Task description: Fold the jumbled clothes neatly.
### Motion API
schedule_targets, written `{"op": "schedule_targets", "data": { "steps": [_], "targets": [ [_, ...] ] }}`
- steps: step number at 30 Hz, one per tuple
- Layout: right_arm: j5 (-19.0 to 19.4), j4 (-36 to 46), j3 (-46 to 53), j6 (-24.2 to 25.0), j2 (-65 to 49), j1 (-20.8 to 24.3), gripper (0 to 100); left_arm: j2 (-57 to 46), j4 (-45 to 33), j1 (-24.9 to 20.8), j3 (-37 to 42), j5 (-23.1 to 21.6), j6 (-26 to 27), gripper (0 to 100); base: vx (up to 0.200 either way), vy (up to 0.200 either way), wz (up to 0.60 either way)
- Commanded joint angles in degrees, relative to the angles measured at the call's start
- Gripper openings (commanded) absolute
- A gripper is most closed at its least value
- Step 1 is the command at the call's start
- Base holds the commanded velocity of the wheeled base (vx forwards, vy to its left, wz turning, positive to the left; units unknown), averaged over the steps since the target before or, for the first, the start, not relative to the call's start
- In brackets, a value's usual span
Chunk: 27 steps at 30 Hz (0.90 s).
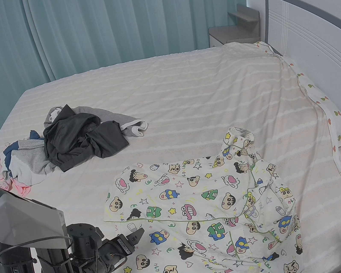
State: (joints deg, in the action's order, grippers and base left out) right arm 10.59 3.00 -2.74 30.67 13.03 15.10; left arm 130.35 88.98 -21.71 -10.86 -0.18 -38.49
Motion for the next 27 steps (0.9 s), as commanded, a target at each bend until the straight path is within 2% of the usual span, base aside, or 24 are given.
{"op": "schedule_targets", "data": {
  "steps": [1,11,13,19,27],
  "targets": [
    [0.0,0.0,0.0,0.0,0.1,0.0,100,4.6,1.0,1.8,-0.2,-0.5,1.7,100,0.0,0.0,0.0],
    [0.0,0.0,0.0,0.0,0.1,0.0,100,9.4,1.0,2.0,-3.4,-1.2,1.3,100,0.0,0.0,0.0],
    [0.0,0.0,0.0,0.0,0.1,0.0,100,9.3,1.0,2.0,-3.4,-1.5,1.0,100,0.0,0.0,0.0],
    [0.0,0.0,0.0,0.0,0.1,0.0,100,7.8,1.0,1.8,-3.3,-4.0,-4.8,100,0.0,0.0,0.0],
    [0.0,0.0,0.0,0.0,0.1,0.0,100,3.8,1.0,-1.2,-2.8,-4.0,-5.4,100,0.0,0.0,0.0]
  ]
}}
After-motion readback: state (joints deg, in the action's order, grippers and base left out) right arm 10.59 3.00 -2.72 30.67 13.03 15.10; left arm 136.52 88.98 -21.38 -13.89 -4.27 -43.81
